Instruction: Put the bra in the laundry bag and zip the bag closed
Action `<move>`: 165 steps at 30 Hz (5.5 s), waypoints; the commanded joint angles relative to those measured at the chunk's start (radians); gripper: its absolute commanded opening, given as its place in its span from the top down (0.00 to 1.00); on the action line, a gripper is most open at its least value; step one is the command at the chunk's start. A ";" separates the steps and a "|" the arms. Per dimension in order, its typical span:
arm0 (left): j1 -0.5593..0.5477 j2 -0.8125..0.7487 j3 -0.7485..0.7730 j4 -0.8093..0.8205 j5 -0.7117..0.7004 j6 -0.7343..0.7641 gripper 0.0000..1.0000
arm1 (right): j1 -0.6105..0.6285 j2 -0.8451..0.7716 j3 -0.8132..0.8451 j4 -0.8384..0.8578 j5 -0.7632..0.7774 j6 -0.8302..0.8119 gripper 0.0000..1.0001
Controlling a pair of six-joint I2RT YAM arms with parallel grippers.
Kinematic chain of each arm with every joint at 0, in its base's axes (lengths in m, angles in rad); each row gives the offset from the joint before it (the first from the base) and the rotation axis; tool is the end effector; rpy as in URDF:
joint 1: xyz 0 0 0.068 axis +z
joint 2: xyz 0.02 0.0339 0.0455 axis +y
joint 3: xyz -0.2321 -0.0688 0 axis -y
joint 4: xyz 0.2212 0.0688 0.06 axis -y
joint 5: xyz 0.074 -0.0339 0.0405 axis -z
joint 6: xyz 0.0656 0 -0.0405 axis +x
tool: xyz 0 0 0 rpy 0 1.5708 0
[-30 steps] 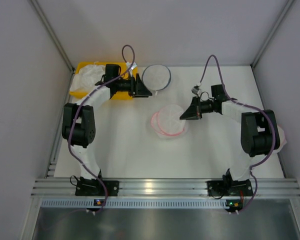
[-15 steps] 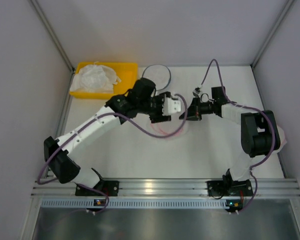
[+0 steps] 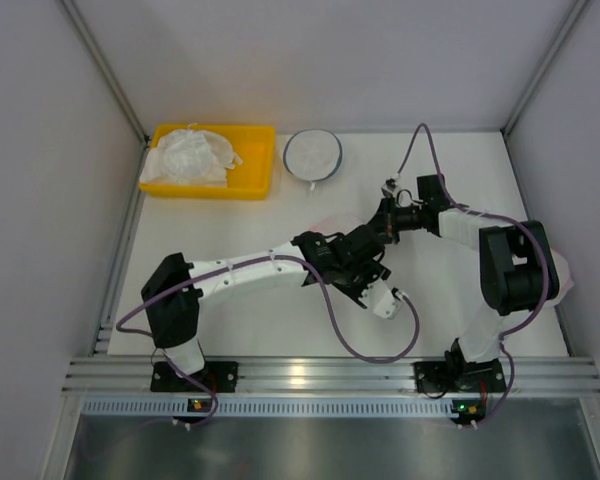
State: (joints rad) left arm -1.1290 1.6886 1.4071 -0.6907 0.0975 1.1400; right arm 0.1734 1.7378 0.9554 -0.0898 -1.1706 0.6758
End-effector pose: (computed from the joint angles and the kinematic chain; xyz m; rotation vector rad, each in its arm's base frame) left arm 0.1460 -0.3236 0.2251 2.3183 1.0388 -0.1196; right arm 0.3065 0.1150 0.1527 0.0352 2.4593 1.8026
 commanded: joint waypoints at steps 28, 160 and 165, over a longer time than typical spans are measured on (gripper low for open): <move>-0.018 0.184 0.155 -0.039 -0.196 -0.023 1.00 | 0.026 -0.001 0.048 -0.050 0.017 -0.064 1.00; -0.068 0.494 0.721 -0.604 -0.125 -0.144 1.00 | -0.075 0.075 0.508 -0.949 0.241 -0.765 0.28; -0.068 0.503 0.736 -0.604 -0.128 -0.172 1.00 | -0.083 -0.021 0.378 -0.917 0.311 -0.739 0.26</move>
State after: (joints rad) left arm -1.1931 2.1738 2.0995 -1.2610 -0.0509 0.9997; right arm 0.0898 1.7863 1.3792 -0.9695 -0.9245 -0.0219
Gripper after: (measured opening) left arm 0.018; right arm 0.736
